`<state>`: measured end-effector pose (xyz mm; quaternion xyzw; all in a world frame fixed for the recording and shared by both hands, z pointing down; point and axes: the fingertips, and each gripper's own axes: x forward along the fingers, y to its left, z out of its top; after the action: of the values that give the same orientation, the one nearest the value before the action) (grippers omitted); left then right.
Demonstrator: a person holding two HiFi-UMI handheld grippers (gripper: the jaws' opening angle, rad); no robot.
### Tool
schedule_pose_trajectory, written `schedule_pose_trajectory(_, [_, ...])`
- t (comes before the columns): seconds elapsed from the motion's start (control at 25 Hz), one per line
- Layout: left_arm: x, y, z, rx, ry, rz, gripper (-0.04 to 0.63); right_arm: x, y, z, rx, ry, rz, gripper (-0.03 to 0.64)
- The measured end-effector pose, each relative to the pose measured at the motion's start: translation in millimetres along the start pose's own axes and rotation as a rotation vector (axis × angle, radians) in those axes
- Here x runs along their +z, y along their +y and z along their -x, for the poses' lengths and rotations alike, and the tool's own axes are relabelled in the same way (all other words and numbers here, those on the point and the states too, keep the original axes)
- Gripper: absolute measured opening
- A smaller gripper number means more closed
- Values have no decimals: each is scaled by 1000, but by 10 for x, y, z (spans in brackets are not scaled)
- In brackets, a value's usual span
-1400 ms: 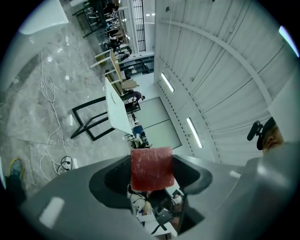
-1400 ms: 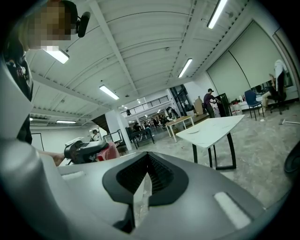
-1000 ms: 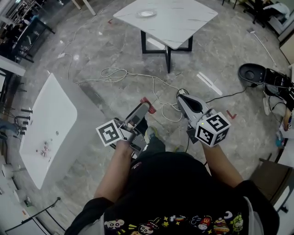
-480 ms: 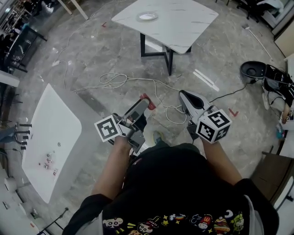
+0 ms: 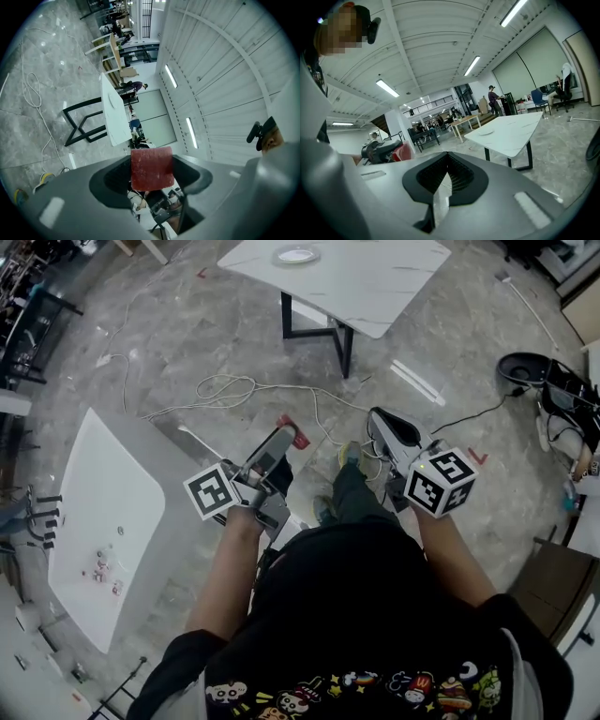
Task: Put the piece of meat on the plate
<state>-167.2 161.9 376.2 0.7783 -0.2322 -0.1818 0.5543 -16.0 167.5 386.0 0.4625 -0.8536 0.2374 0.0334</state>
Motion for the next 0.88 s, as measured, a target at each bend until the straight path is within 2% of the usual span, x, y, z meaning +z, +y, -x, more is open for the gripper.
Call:
schedule_pose_trajectory(0.12, [437,42,-260,20,-5,7,387,291,-187,-406,10,16,-14,23])
schedule_pose_trajectory(0.4, [1040,202,-799,73,-32,-21,387,739,-635,-1013,69,26,-5,23])
schedule_pose_trajectory(0.88, [1568,482,-2004,112,-48,-28,387,1310,-1597,-1622,141,50,10,23])
